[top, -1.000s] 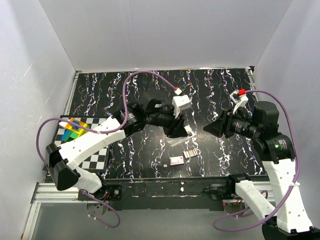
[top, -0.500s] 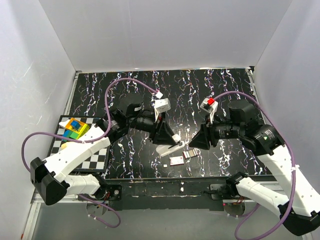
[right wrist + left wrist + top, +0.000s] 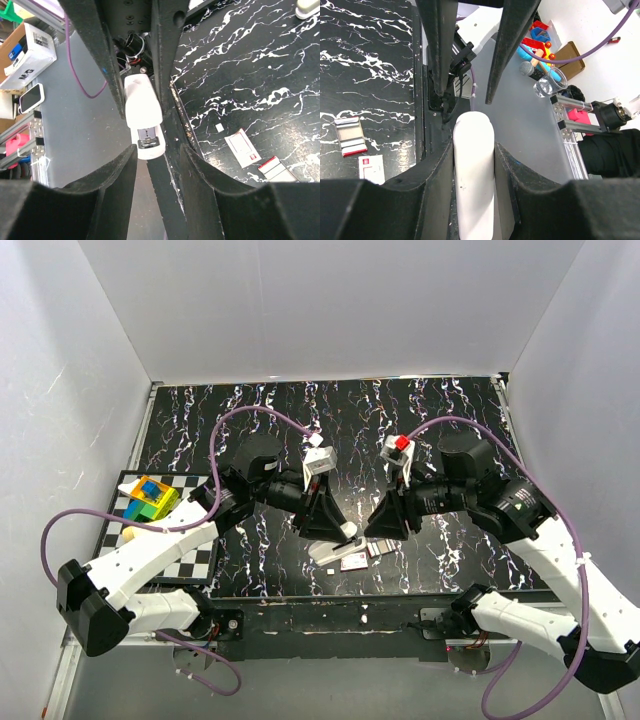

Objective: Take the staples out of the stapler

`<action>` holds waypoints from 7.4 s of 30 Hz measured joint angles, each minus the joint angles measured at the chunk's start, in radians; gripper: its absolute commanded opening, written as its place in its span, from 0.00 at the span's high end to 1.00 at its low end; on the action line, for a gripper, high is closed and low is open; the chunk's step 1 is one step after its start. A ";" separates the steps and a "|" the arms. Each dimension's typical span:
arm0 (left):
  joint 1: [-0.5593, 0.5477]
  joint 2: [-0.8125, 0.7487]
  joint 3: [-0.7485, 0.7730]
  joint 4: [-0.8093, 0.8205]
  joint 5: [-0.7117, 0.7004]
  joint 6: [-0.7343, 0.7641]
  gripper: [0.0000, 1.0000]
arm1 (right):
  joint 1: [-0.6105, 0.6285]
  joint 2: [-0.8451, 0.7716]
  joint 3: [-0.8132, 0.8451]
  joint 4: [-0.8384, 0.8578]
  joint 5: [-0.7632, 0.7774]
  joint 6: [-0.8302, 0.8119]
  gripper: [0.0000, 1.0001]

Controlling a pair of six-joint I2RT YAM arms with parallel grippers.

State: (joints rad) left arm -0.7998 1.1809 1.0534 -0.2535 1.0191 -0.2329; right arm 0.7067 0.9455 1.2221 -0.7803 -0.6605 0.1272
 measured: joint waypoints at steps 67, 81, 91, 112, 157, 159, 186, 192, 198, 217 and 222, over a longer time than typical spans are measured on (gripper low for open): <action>-0.016 -0.201 -0.098 0.171 -0.218 -0.195 1.00 | 0.176 -0.160 -0.302 0.537 0.055 0.163 0.99; -0.016 -0.236 -0.099 0.140 -0.266 -0.215 1.00 | 0.202 -0.174 -0.356 0.642 0.077 0.200 0.99; -0.016 -0.259 -0.099 0.120 -0.295 -0.222 1.00 | 0.228 -0.182 -0.389 0.697 0.106 0.218 0.99; 0.026 -0.309 -0.097 0.246 -0.471 -0.239 1.00 | 0.284 -0.191 -0.394 0.393 0.113 0.214 0.99; 0.035 -0.324 -0.131 0.126 -0.980 -0.218 1.00 | 0.175 0.271 -0.078 0.452 0.593 0.221 0.99; 0.035 -0.316 -0.131 0.126 -0.997 -0.218 1.00 | 0.164 0.282 -0.089 0.502 0.564 0.229 0.99; 0.065 -0.167 -0.153 0.214 -1.114 -0.214 1.00 | 0.146 0.363 -0.292 0.869 0.309 0.345 0.99; 0.067 -0.126 -0.193 0.262 -1.142 -0.217 1.00 | 0.146 0.388 -0.332 0.943 0.271 0.384 0.99; 0.068 -0.121 -0.236 0.286 -1.169 -0.223 1.00 | 0.146 0.428 -0.355 1.002 0.249 0.421 0.99; 0.071 -0.155 -0.256 0.256 -1.170 -0.224 1.00 | 0.143 0.406 -0.368 0.968 0.271 0.408 0.99; 0.071 -0.217 -0.224 0.212 -1.125 -0.225 1.00 | 0.132 0.269 -0.368 0.851 0.334 0.355 0.99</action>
State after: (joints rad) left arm -0.7284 0.9634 0.8295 -0.0410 -0.1059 -0.4583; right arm 0.8387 1.2140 0.8543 0.0711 -0.3267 0.4824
